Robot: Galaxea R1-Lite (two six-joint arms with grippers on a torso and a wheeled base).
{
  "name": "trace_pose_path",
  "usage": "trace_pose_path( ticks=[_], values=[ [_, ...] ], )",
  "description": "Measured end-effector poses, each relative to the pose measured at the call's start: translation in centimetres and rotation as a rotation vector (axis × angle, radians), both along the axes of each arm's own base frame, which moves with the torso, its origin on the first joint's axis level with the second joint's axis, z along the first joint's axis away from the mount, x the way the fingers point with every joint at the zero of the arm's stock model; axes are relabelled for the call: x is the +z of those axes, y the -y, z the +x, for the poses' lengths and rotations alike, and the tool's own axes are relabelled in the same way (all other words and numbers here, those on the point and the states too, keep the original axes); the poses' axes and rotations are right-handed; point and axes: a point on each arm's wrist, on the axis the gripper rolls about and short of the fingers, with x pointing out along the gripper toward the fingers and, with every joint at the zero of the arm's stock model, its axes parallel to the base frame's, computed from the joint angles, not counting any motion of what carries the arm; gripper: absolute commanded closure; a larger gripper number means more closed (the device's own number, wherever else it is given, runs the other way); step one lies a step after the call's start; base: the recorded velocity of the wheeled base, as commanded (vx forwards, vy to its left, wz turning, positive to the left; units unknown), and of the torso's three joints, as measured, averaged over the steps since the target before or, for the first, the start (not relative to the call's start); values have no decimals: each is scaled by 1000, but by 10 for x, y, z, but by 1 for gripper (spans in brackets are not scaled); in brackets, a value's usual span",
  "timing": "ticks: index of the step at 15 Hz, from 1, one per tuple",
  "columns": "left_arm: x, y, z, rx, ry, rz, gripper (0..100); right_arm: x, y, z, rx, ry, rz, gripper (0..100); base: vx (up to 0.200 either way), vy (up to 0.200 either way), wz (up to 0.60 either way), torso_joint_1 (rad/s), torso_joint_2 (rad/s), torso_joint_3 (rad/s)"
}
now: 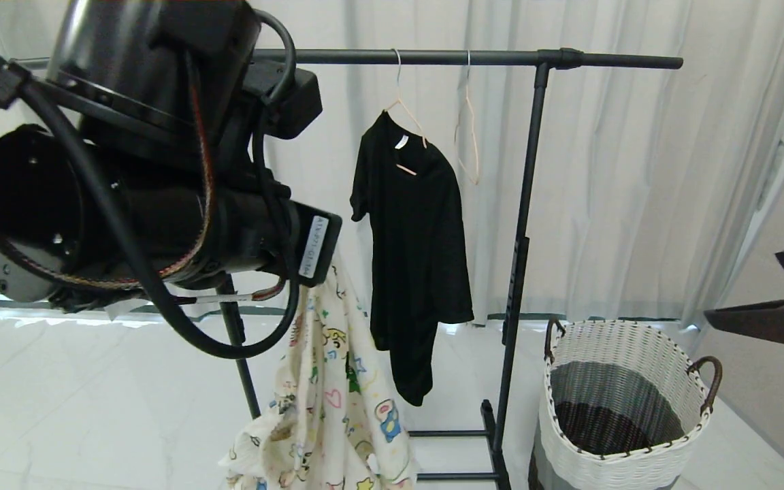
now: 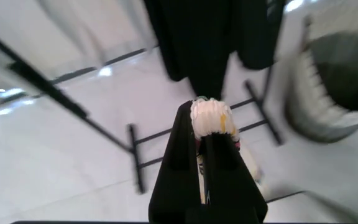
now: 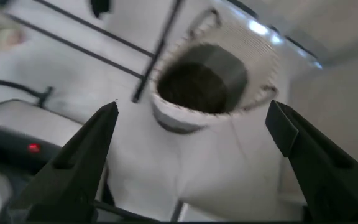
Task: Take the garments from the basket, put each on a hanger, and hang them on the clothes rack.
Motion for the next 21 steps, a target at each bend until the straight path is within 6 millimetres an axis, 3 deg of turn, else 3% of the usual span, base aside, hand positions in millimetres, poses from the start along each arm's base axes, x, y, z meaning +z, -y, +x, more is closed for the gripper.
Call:
trace_pose_path(
  ticks=[2,5,9,21],
  values=[
    [-11,-29,-2,25,-24,99,100,-3,18,5,-109,-7,-75,0,0,0,0,0,0,0],
    [-37,-78,-19,102,-104,158,100,-10,39,9,-244,-30,-119,0,0,0,0,0,0,0],
    [-55,-113,-49,238,-114,208,100,-21,52,10,-335,-50,-117,0,0,0,0,15,-53,-38],
    [-59,-126,-72,270,-87,202,100,-12,52,19,-354,65,-29,0,0,0,0,161,-433,-272]
  ],
)
